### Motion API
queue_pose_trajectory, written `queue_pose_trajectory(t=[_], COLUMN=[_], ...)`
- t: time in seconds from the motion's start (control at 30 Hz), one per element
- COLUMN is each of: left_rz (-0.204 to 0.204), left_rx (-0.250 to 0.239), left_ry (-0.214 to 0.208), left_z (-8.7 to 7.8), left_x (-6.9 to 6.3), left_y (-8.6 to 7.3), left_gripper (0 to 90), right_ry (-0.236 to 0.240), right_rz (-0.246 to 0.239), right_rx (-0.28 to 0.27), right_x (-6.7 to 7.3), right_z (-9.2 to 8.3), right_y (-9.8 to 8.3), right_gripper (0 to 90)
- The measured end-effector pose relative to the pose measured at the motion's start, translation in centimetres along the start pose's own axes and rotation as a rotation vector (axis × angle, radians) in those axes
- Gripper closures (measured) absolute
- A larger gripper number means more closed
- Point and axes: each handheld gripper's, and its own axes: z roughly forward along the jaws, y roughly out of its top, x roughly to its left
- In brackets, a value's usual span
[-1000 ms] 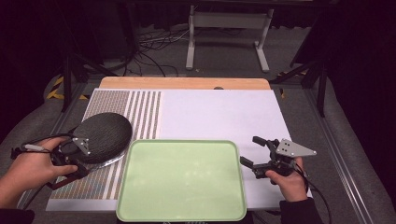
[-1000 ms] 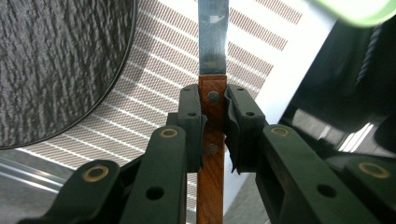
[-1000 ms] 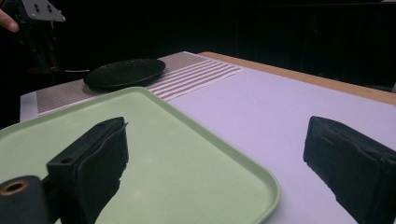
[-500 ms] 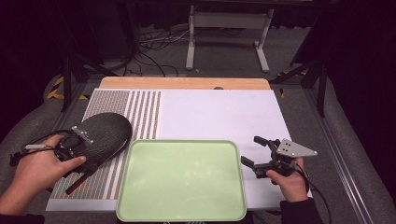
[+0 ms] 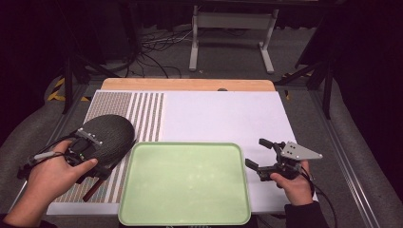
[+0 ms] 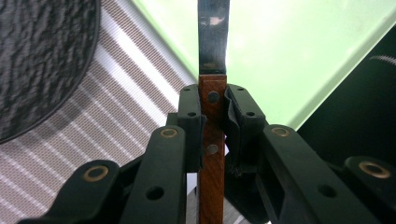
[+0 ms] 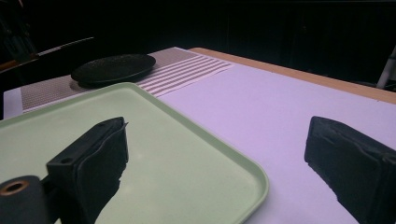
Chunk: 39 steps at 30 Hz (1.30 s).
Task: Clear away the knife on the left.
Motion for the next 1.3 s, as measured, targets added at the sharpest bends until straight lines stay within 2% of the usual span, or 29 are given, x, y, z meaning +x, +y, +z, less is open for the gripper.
queue_pose_trajectory(t=[0.17,0.4,0.53,0.83,1.3], left_rz=[-0.022,0.001,0.011,0.031,0.037], left_rx=[-0.021,-0.005,-0.003,-0.011,0.004], left_ry=[-0.008,-0.018,-0.005,-0.051,-0.063], left_z=[0.9,1.8,2.3,4.4,7.1], left_x=[-0.9,-1.8,-2.0,-2.8,-3.2], left_y=[0.2,0.8,1.1,2.1,3.3], left_gripper=[77.6,77.6,77.6,77.5,77.6], right_ry=[0.003,0.006,0.007,0.012,0.020], right_rz=[0.001,-0.001,-0.002,0.000,-0.001], right_rx=[0.000,0.005,0.006,-0.001,0.006], right_x=[0.1,0.2,0.2,0.2,0.3], right_z=[0.0,0.1,0.1,0.0,0.1], right_y=[0.0,0.0,0.0,0.0,0.0], right_gripper=[7.2,7.2,7.2,7.2,7.2])
